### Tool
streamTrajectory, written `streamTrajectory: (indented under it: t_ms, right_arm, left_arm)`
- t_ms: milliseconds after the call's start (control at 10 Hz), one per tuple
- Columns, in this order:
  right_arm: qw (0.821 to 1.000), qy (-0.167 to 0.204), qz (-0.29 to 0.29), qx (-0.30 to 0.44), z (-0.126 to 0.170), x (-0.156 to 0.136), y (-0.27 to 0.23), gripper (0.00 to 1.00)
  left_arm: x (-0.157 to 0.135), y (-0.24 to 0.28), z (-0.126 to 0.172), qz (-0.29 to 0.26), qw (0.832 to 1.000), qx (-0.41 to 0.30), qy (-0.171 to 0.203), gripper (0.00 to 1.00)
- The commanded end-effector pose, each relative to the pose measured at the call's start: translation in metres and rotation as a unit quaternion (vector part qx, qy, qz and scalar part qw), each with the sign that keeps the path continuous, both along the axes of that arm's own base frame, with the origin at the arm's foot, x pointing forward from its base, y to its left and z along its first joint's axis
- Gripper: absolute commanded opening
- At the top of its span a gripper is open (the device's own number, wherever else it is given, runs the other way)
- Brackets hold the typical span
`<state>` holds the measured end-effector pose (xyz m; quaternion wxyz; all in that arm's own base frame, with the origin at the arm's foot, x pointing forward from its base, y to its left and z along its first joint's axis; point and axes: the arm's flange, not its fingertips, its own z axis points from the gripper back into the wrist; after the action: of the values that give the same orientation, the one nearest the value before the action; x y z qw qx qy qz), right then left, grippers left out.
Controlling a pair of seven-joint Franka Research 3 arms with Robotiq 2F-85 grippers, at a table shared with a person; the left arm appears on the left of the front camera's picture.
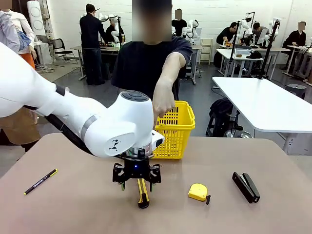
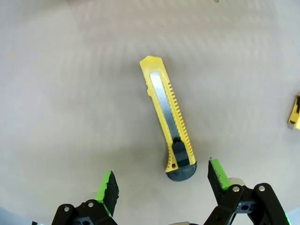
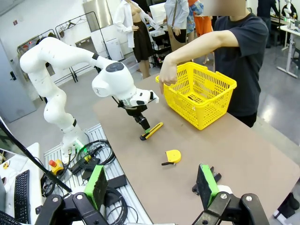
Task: Place the items the person wants into the basket.
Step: Pick up the item the person points to and place it in the Market Basket.
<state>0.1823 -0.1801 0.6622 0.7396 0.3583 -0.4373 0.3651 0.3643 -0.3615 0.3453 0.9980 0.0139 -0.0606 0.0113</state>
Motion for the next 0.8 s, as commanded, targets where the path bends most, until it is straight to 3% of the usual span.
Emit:
streamTrajectory:
  t_ms: [0, 300, 400, 700]
  right_arm:
    - [1.0, -0.011, 0.008, 0.008, 0.0012, 0.0016, -0.0006, 1.0]
    - [1.0, -0.011, 0.008, 0.008, 0.0012, 0.0016, -0.0006, 1.0]
    - [1.0, -0.011, 0.008, 0.008, 0.0012, 0.0016, -0.0006, 1.0]
    - [1.0, -0.011, 0.008, 0.008, 0.0012, 0.0016, -0.0006, 1.0]
  left_arm:
    - [0.0093, -0.0183, -0.0131, 0.013, 1.0, 0.012, -0.017, 1.0]
    - [0.0041, -0.0153, -0.0049, -0.004, 0.999, -0.004, -0.036, 1.0]
    - [0.0072, -0.0094, -0.0111, -0.004, 1.0, 0.007, -0.003, 1.0]
    - [0.0072, -0.0094, -0.0111, -0.004, 1.0, 0.007, -0.003, 1.0]
